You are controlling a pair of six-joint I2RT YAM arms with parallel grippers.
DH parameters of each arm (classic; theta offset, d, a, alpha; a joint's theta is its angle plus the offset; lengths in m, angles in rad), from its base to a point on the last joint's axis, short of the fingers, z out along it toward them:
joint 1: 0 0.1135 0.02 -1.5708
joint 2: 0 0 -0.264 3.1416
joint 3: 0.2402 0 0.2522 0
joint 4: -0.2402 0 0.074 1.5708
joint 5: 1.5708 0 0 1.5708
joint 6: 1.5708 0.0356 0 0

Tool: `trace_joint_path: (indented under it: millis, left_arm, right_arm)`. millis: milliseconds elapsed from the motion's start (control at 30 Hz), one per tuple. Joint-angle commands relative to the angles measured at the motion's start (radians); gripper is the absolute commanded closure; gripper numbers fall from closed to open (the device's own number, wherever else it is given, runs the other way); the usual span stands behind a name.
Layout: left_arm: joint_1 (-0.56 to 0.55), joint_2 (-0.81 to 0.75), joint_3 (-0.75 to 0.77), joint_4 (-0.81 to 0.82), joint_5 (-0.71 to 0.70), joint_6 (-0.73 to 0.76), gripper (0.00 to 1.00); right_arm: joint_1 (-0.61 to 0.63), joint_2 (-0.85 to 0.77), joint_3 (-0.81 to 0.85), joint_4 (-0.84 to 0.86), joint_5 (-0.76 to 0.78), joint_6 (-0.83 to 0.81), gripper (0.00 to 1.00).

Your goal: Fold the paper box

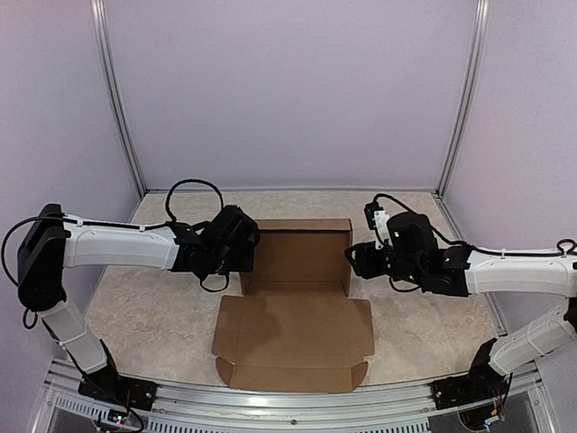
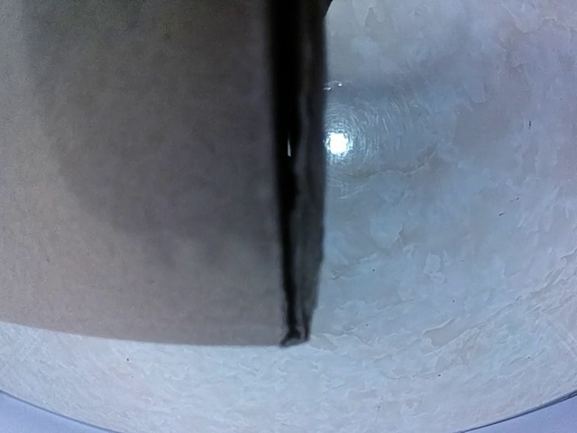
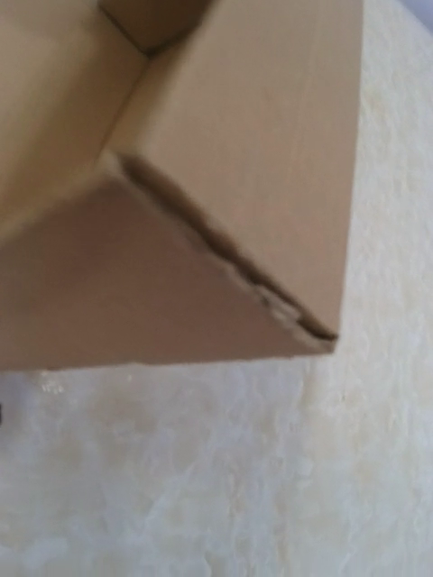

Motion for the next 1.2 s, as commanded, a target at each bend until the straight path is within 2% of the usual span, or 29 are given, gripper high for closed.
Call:
trace_joint_path:
  millis: [0, 233, 400, 833, 967, 1167]
  left_arm:
    - [-0.016, 0.028, 0.048, -0.100, 0.002, -0.062, 1.00]
    - [-0.016, 0.044, 0.111, -0.198, 0.004, -0.132, 1.00]
    - [-0.016, 0.053, 0.113, -0.208, 0.023, -0.174, 1.00]
    - [-0.020, 0.081, 0.139, -0.217, 0.036, -0.167, 1.00]
    - [-0.027, 0.087, 0.146, -0.215, 0.034, -0.162, 1.00]
    - [-0.034, 0.088, 0.145, -0.222, 0.022, -0.164, 1.00]
  right_arm:
    - [0.018, 0.061, -0.009, 0.083, 0.143, 0.018, 0.50]
    - [0.032, 0.161, 0.024, 0.118, 0.222, 0.053, 0.55]
    - [0.038, 0.211, 0.035, 0.137, 0.244, 0.062, 0.59]
    - [0.048, 0.355, 0.095, 0.215, 0.297, 0.061, 0.68]
    - [0.047, 0.384, 0.098, 0.249, 0.305, 0.048, 0.76]
    - [0.047, 0.403, 0.101, 0.274, 0.300, 0.044, 0.98]
